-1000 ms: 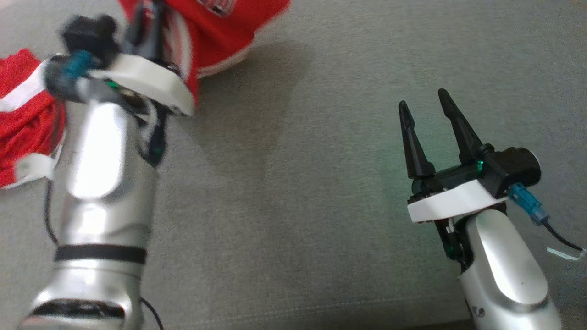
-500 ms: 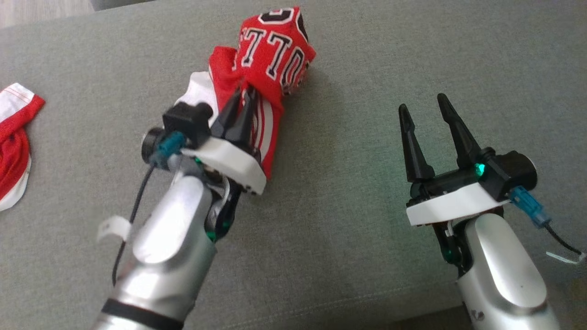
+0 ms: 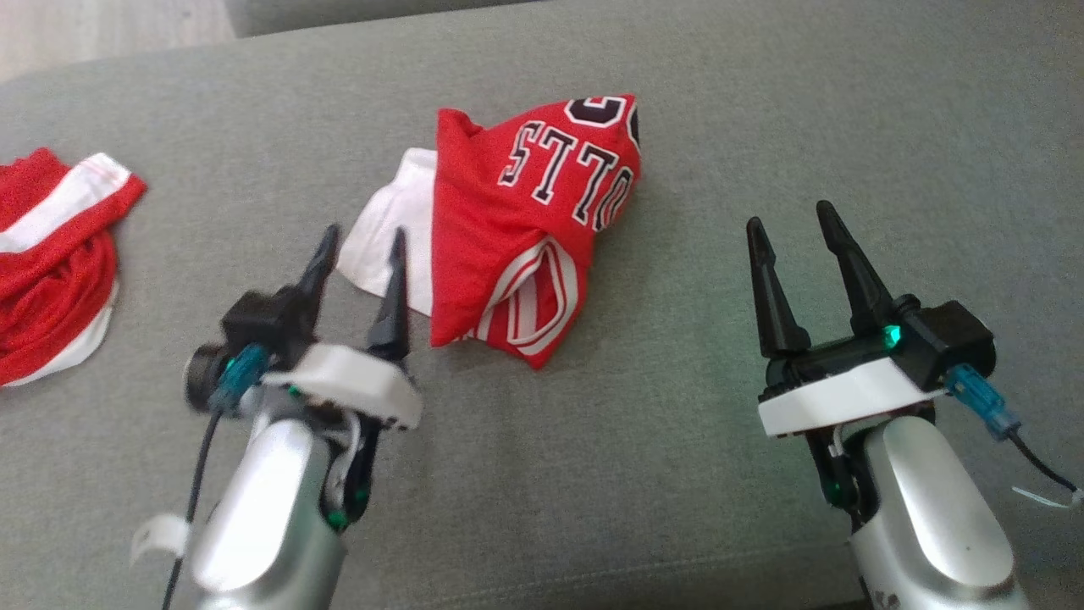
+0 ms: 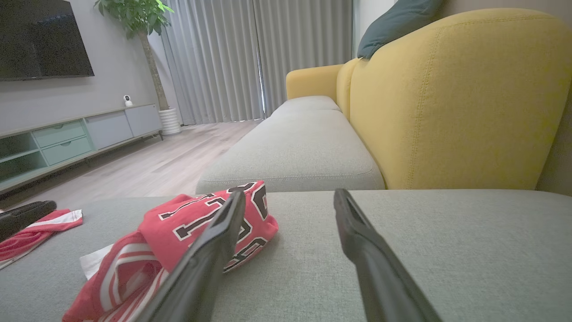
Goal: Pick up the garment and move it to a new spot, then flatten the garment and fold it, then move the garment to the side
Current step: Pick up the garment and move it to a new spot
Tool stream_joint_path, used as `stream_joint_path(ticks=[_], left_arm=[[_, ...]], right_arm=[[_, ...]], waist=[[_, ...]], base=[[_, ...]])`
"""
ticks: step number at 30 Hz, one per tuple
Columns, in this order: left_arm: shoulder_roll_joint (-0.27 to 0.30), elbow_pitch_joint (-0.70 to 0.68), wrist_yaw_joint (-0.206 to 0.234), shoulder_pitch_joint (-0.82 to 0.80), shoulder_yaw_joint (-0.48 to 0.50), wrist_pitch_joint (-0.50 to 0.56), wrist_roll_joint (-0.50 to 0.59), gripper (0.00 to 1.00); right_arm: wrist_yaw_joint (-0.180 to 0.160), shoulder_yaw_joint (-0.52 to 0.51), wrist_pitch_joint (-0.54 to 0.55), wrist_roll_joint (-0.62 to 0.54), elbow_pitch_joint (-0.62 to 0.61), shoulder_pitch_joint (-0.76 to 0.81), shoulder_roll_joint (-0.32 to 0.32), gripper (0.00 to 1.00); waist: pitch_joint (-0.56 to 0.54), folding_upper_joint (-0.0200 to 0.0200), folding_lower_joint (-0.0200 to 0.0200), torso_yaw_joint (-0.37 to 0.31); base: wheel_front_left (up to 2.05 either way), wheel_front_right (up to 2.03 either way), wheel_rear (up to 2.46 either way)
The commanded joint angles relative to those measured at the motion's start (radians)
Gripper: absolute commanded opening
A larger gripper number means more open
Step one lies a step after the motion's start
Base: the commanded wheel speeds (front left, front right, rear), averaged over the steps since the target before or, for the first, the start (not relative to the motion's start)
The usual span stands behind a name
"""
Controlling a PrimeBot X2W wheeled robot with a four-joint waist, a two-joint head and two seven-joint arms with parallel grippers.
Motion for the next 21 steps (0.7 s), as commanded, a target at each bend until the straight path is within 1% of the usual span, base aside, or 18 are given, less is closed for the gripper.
stream_joint_path(ticks=[1, 7, 12, 17, 21], left_arm=[[0.024, -0.055, 0.012, 0.017, 0.066, -0.012, 0.022, 1.00], [0.025, -0.118, 0.033, 0.131, 0.181, -0.012, 0.064, 1.00], [0.018, -0.147, 0.033, 0.225, 0.254, -0.012, 0.094, 1.00], [0.011, -0.182, 0.044, 0.314, 0.306, -0.012, 0.137, 1.00], [0.001, -0.202, 0.039, 0.368, 0.314, -0.012, 0.153, 1.00]], right_arm=[[0.008, 0.016, -0.009, -0.004, -0.026, 0.001, 0.010, 1.00], [0.008, 0.008, -0.009, -0.015, -0.007, 0.023, 0.010, 1.00], [0.008, 0.003, -0.009, -0.015, 0.008, 0.043, 0.010, 1.00], [0.008, 0.007, -0.009, -0.013, 0.026, 0.072, 0.010, 1.00], [0.008, 0.006, -0.009, -0.013, 0.033, 0.096, 0.010, 1.00]], waist=[[-0.021, 0.0000, 0.0000, 0.025], [-0.061, 0.0000, 0.0000, 0.059], [-0.097, 0.0000, 0.0000, 0.068], [-0.135, 0.0000, 0.0000, 0.059], [-0.155, 0.0000, 0.0000, 0.059]], base=[[0.00, 0.00, 0.00], [0.00, 0.00, 0.00], [0.00, 0.00, 0.00], [0.00, 0.00, 0.00], [0.00, 0.00, 0.00]])
